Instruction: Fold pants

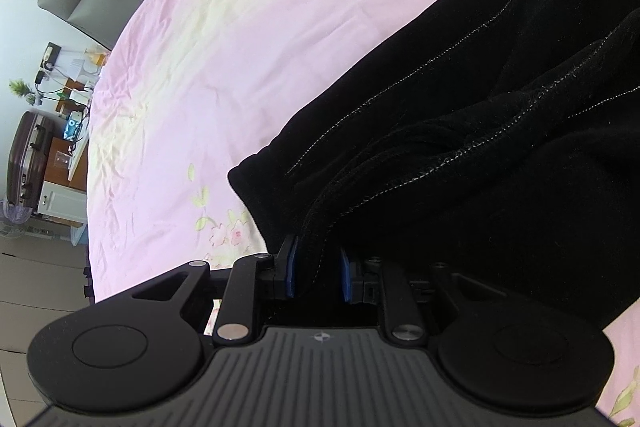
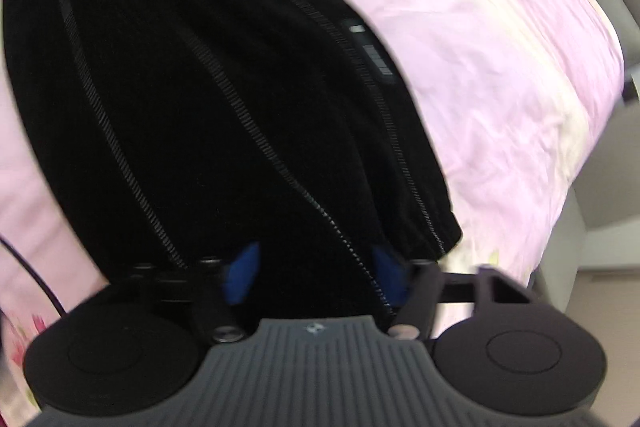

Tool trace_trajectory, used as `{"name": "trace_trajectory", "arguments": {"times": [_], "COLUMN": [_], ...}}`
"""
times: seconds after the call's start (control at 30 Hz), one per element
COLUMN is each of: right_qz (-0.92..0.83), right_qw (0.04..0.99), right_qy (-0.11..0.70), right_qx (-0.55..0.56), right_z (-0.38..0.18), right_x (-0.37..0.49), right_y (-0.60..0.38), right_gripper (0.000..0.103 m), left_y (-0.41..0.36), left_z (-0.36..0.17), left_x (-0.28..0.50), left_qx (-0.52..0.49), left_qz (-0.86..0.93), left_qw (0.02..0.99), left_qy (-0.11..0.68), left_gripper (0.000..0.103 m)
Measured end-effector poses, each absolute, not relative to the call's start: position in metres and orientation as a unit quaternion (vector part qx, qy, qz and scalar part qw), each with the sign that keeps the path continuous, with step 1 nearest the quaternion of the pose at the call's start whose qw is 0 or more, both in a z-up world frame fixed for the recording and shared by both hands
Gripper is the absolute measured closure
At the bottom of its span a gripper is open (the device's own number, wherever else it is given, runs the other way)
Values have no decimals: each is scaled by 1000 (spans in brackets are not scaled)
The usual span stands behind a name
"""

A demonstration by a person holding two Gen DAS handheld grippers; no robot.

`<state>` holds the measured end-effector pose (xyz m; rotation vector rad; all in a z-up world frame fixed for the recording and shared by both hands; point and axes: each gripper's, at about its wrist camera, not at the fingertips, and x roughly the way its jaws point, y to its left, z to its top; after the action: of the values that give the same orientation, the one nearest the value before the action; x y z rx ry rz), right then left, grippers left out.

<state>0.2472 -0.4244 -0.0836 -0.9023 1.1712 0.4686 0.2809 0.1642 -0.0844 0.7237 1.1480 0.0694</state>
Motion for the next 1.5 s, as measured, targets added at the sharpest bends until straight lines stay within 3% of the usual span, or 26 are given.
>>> {"name": "trace_trajectory", "arguments": {"times": [0.1, 0.2, 0.43, 0.63, 0.67, 0.7, 0.77, 1.0, 1.03, 1.07, 1.13, 1.17, 1.5], "right_qz": [227, 210, 68, 105, 115, 126, 160, 220, 222, 222, 210, 196, 68], "right_qw": [695, 709, 782, 801, 798, 794, 784, 716, 708, 702, 692, 694, 837], "right_qy": [511, 494, 480, 463, 454, 448, 432, 401, 400, 401, 412, 411, 340], "right_qx": [-453, -457, -392, -364, -379, -391, -417, -527, -538, -545, -554, -558, -424], "right_z": [-78, -57, -2, 13, 10, 8, -1, -60, -69, -77, -91, -92, 15], "right_x": [219, 197, 172, 137, 137, 139, 146, 170, 172, 174, 178, 177, 86], "right_y": [-427, -442, -509, -499, -489, -476, -457, -404, -401, -399, -400, -401, -431], "right_gripper": [91, 99, 103, 103, 96, 78, 54, 52, 53, 63, 84, 102, 103], "left_y": [167, 160, 192, 191, 191, 190, 187, 184, 184, 184, 185, 185, 196], "left_z": [-78, -69, -28, -32, -33, -33, -33, -34, -35, -35, -36, -35, -4], "left_x": [270, 274, 223, 195, 196, 197, 199, 200, 200, 200, 200, 199, 111], "left_qx": [334, 330, 253, 249, 248, 249, 253, 258, 258, 258, 256, 253, 181], "left_qz": [38, 48, 71, 66, 69, 71, 75, 79, 80, 80, 81, 82, 76], "left_qw": [784, 791, 836, 840, 840, 840, 839, 832, 831, 831, 831, 833, 870], "left_qy": [522, 513, 481, 477, 477, 476, 477, 485, 486, 487, 486, 485, 452], "left_gripper": [80, 80, 81, 81, 81, 81, 81, 81, 81, 81, 81, 81, 81]}}
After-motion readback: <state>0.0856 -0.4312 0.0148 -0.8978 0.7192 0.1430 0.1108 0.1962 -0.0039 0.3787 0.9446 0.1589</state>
